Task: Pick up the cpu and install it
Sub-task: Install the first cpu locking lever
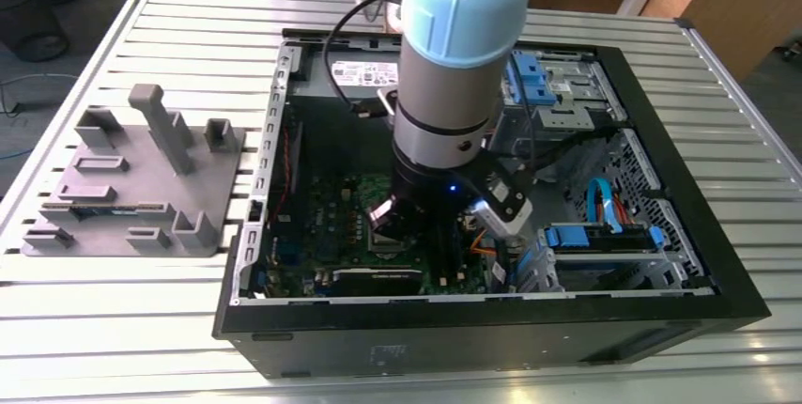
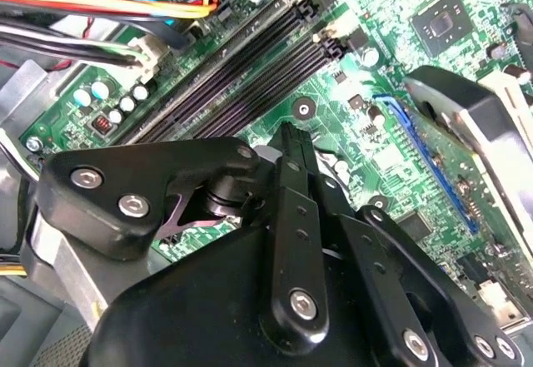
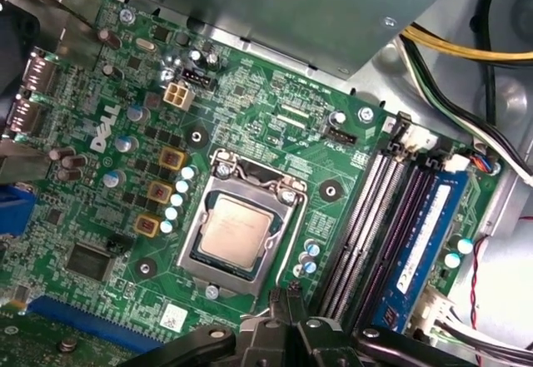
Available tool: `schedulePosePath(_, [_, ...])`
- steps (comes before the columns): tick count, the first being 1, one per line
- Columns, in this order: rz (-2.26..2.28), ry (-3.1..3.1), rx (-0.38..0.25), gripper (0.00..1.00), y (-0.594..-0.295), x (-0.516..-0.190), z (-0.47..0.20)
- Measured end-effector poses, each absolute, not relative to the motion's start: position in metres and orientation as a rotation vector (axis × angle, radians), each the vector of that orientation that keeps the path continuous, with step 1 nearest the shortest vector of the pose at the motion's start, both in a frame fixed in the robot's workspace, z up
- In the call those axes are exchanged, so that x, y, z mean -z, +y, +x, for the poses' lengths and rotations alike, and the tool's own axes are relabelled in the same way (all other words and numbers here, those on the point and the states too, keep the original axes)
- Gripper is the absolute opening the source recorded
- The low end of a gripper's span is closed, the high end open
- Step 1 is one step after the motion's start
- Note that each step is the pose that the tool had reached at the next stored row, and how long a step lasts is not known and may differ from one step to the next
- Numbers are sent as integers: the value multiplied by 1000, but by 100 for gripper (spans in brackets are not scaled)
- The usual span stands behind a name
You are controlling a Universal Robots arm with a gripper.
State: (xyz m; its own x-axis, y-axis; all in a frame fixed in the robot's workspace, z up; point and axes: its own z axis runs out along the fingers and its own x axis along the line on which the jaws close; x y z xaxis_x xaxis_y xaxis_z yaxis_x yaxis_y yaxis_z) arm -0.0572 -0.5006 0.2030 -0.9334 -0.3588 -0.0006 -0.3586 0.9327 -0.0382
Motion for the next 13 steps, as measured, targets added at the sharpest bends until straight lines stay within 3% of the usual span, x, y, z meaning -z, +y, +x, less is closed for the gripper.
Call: schedulePosePath(13, [-570, 3081, 62, 11, -492, -203, -65])
